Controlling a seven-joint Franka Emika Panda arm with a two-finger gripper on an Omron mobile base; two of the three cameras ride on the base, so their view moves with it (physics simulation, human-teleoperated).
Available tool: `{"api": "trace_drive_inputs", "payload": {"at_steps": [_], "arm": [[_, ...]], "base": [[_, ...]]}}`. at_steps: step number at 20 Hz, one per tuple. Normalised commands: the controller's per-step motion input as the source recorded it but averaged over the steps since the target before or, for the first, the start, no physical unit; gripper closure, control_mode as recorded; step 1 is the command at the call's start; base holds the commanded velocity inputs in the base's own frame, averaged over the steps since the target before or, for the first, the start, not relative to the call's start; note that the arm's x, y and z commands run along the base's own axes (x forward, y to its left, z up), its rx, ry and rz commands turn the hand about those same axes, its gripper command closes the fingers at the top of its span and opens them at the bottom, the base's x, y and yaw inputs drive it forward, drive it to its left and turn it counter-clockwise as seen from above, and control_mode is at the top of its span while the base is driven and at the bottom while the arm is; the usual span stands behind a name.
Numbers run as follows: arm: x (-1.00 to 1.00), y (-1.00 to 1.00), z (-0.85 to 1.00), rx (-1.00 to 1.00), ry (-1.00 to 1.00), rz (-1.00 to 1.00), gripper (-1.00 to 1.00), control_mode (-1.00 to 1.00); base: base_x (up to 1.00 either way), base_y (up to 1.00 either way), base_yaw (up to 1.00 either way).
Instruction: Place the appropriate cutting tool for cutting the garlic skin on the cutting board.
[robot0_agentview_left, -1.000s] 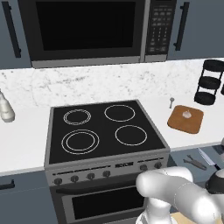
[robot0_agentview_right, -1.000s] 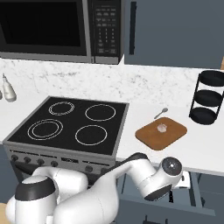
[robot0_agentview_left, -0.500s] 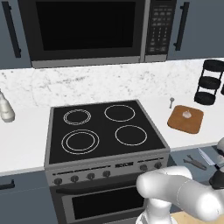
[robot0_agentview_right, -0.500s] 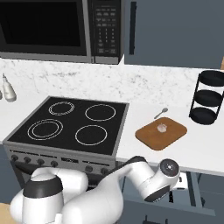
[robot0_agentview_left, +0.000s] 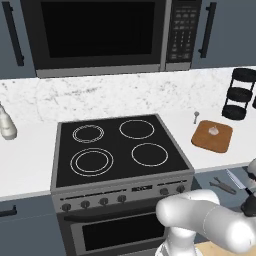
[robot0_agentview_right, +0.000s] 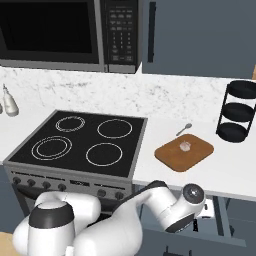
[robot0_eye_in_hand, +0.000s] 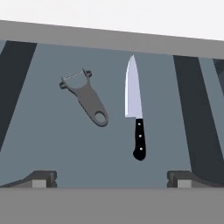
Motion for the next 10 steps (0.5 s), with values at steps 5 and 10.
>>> {"api": "trace_drive_inputs", "payload": {"at_steps": [5,10], "arm": [[0.00,0.00,0.00,0.00,0.00,0.00,-1.00,-1.00],[0.03,0.00,-0.01,0.00,0.01,0.00,-1.00,-1.00]], "base": [[0.00,0.00,0.00],[0.00,0.00,0.00]]}}
